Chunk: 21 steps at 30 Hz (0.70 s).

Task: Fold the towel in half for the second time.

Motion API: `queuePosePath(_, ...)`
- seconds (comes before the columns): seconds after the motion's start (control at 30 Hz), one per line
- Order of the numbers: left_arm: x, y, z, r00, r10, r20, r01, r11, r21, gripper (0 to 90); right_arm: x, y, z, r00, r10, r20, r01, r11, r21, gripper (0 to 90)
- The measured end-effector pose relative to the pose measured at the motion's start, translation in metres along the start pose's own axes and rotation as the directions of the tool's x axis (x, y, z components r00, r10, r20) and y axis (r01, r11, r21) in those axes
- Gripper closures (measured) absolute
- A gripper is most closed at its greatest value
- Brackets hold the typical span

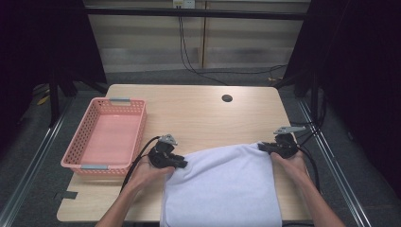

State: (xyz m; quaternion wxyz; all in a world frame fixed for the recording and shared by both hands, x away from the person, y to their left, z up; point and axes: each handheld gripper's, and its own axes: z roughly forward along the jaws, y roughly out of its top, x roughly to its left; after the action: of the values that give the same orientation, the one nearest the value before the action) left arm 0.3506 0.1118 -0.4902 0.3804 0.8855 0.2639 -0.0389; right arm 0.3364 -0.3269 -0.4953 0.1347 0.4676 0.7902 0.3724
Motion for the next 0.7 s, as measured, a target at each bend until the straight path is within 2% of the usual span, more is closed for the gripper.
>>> queuePosePath(0.07,0.004,0.001,-0.002,0.9997,-0.010,-0.022,0.009,0.9996,-0.027,86.7,-0.001,0.001,0.000,1.0000,0.002,-0.002,-0.002,1.000,-0.009,83.1)
queuePosePath(0.1,0.007,0.002,-0.004,0.9993,-0.027,-0.026,0.025,0.9986,-0.047,87.6,-0.001,0.001,-0.001,0.9999,0.010,-0.002,-0.010,1.000,-0.013,83.4)
queuePosePath(0.2,0.014,0.006,-0.014,0.9972,-0.069,-0.030,0.065,0.9913,-0.115,88.5,-0.005,0.004,-0.006,0.9997,0.026,-0.001,-0.026,0.999,-0.040,83.8)
queuePosePath(0.23,0.015,0.007,-0.015,0.9967,-0.076,-0.027,0.072,0.9899,-0.122,88.6,-0.006,0.006,-0.008,0.9995,0.032,-0.004,-0.032,0.998,-0.049,83.9)
queuePosePath(0.4,0.020,0.018,-0.025,0.9948,-0.086,-0.055,0.075,0.9813,-0.178,88.7,-0.007,0.011,-0.010,0.9997,0.026,0.000,-0.026,0.997,-0.075,84.1)
queuePosePath(0.47,0.024,0.024,-0.028,0.9940,-0.092,-0.059,0.079,0.9777,-0.194,88.8,-0.009,0.013,-0.011,0.9993,0.037,-0.001,-0.037,0.996,-0.084,84.2)
queuePosePath(0.67,0.041,0.038,-0.032,0.9869,-0.126,-0.101,0.099,0.9651,-0.242,88.8,-0.020,0.031,-0.020,0.9974,0.071,-0.014,-0.072,0.984,-0.164,84.6)
queuePosePath(0.7,0.043,0.041,-0.032,0.9852,-0.136,-0.104,0.105,0.9605,-0.258,88.9,-0.022,0.035,-0.021,0.9970,0.076,-0.016,-0.077,0.981,-0.175,84.6)
